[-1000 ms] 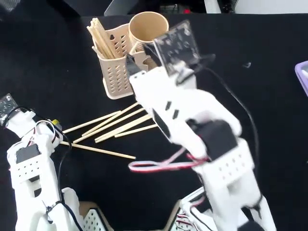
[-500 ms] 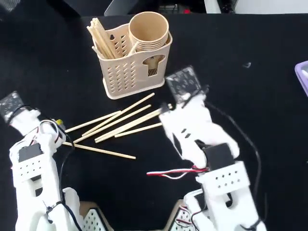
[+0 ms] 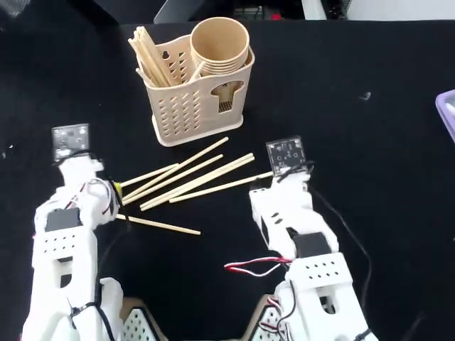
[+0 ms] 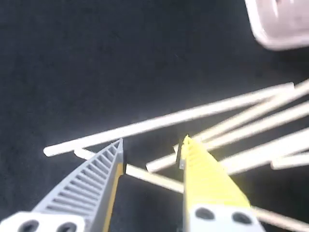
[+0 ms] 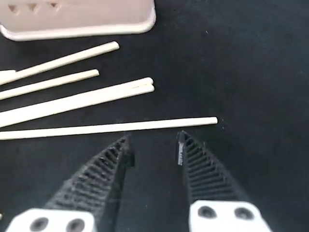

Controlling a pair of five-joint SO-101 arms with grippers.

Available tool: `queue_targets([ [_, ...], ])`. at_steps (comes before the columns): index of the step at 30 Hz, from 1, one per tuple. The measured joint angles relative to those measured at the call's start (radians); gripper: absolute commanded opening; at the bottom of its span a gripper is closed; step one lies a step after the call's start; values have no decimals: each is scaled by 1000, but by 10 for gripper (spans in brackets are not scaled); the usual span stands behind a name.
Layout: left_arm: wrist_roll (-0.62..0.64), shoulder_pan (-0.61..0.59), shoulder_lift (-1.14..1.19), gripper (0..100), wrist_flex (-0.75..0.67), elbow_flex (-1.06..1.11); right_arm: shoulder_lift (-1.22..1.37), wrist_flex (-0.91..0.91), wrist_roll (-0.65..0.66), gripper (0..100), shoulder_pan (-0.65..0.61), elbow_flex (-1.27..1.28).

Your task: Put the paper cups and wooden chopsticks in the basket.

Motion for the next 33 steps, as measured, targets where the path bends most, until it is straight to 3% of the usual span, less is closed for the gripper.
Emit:
queue_targets([
  [12, -38, 203, -2, 198, 497, -382, -6, -69, 6, 149, 5, 43],
  [20, -229, 232, -2, 203, 535, -387, -6, -72, 6, 149, 5, 43],
  [26, -269, 232, -2, 207, 509, -290, -6, -72, 6, 149, 5, 43],
  [30, -302, 213, 14, 291, 482, -279, -6, -72, 6, 149, 5, 43],
  [33, -347, 189, 86, 283, 479, -279, -6, -72, 6, 149, 5, 43],
])
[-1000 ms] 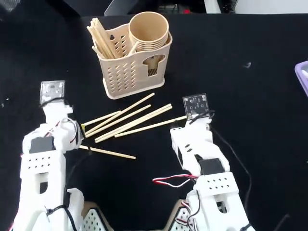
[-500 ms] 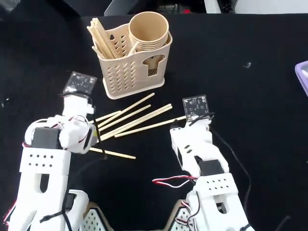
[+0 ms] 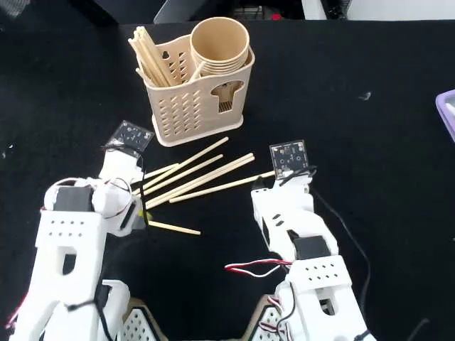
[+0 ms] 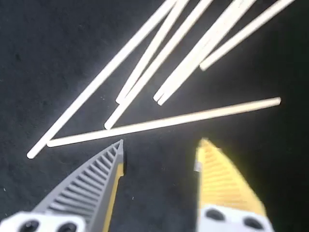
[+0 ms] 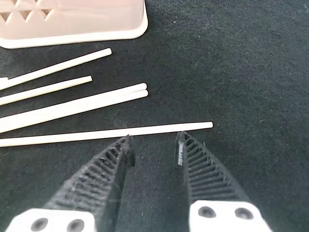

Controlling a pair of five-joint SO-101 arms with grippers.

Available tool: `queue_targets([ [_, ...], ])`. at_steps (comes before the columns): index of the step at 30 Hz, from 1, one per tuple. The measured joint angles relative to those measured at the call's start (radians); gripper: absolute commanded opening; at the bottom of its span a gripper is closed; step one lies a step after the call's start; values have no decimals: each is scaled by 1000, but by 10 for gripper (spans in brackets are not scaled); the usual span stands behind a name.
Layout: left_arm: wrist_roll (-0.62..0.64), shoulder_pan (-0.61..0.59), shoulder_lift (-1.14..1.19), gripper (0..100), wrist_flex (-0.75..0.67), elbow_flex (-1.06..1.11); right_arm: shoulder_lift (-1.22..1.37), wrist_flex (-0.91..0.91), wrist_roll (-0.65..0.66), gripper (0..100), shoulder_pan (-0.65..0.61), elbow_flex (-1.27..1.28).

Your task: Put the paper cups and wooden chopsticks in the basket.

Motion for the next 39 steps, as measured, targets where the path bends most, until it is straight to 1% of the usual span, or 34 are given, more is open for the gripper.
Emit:
queue_targets([
  [5, -98, -46, 183, 274, -2, -23, 0, 0, 0, 149, 0, 0],
  [8, -117, -49, 269, 278, -2, -63, 0, 0, 0, 149, 0, 0],
  [13, -150, -49, 305, 279, -8, -137, 0, 0, 0, 149, 0, 0],
  [16, -161, -49, 311, 279, -11, -146, 0, 0, 0, 149, 0, 0],
  [20, -163, -49, 315, 279, -77, -140, 0, 0, 0, 149, 0, 0],
  [29, -163, -49, 315, 279, -281, -18, 0, 0, 0, 149, 0, 0],
  [34, -163, -49, 339, 279, -315, -15, 0, 0, 0, 149, 0, 0],
  [37, -163, -49, 402, 274, -321, -15, 0, 0, 0, 149, 0, 0],
  [39, -163, -49, 456, 274, -350, -15, 0, 0, 0, 149, 0, 0],
])
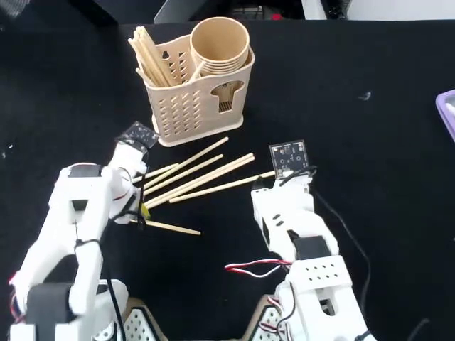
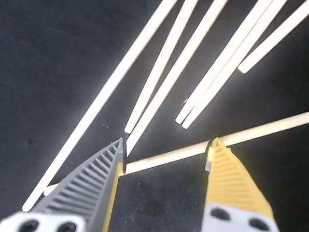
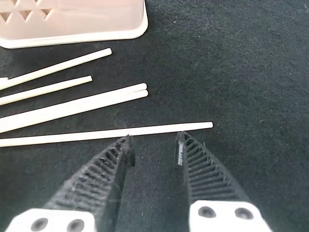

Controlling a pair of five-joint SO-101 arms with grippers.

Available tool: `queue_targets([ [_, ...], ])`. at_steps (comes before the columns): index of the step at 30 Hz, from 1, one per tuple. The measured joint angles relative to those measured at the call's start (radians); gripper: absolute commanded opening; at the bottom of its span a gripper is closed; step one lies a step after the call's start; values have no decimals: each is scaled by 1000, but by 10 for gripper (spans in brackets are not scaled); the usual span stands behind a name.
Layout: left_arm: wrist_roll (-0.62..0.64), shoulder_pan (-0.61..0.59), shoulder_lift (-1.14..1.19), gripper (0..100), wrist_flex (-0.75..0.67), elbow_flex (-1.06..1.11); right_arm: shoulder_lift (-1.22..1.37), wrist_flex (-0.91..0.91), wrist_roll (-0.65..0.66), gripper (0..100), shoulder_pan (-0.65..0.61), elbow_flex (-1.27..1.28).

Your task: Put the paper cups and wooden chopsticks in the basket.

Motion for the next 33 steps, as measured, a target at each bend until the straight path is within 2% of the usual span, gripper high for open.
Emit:
queue_targets([
  [6, 0, -29, 103, 274, -75, -29, 0, 0, 0, 149, 0, 0],
  [20, 0, -49, 166, 273, -61, -55, 0, 0, 0, 149, 0, 0],
  [27, 0, -34, 104, 151, 28, -52, 0, 0, 0, 149, 0, 0],
  [33, 0, -32, 87, 141, 58, -52, 0, 0, 0, 149, 0, 0],
])
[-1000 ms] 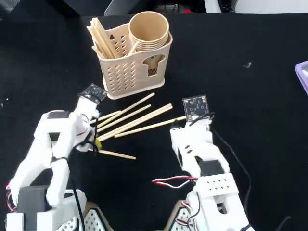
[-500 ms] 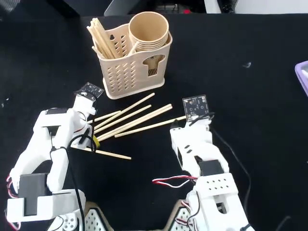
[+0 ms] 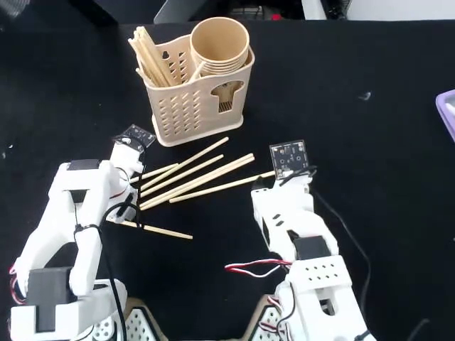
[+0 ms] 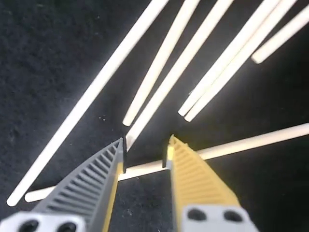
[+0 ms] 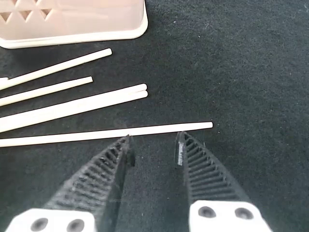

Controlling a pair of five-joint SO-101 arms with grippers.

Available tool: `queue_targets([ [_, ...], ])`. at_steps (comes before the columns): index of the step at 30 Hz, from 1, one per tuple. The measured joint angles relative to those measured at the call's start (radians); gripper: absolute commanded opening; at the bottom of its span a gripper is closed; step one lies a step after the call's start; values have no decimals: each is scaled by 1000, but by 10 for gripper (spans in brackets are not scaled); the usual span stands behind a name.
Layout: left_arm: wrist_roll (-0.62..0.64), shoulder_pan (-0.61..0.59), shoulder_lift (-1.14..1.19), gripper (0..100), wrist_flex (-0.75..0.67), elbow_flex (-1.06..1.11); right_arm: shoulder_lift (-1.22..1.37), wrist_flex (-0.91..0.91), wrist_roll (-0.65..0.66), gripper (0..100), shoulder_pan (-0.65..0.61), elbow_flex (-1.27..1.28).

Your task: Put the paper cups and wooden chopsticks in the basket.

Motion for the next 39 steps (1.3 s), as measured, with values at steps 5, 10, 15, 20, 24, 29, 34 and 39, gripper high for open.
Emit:
queue_targets([
  [5, -37, 12, 0, 145, 75, 0, 0, 0, 0, 149, 0, 0],
  [10, -115, 14, 0, 148, 212, -17, 0, 0, 0, 149, 0, 0],
  [15, -147, 18, 0, 241, 301, -97, 0, 0, 0, 149, 0, 0],
  [20, -198, 44, 0, 227, 384, -141, 0, 0, 0, 149, 0, 0],
  [24, -230, 89, 0, 213, 351, -74, 0, 0, 0, 149, 0, 0],
  [29, -190, 106, 0, 212, 118, 86, 0, 0, 0, 149, 0, 0],
  [34, -173, 106, -18, 208, 40, 135, 0, 0, 0, 149, 0, 0],
  [39, -172, 117, -28, 95, 40, 141, 0, 0, 0, 149, 0, 0],
])
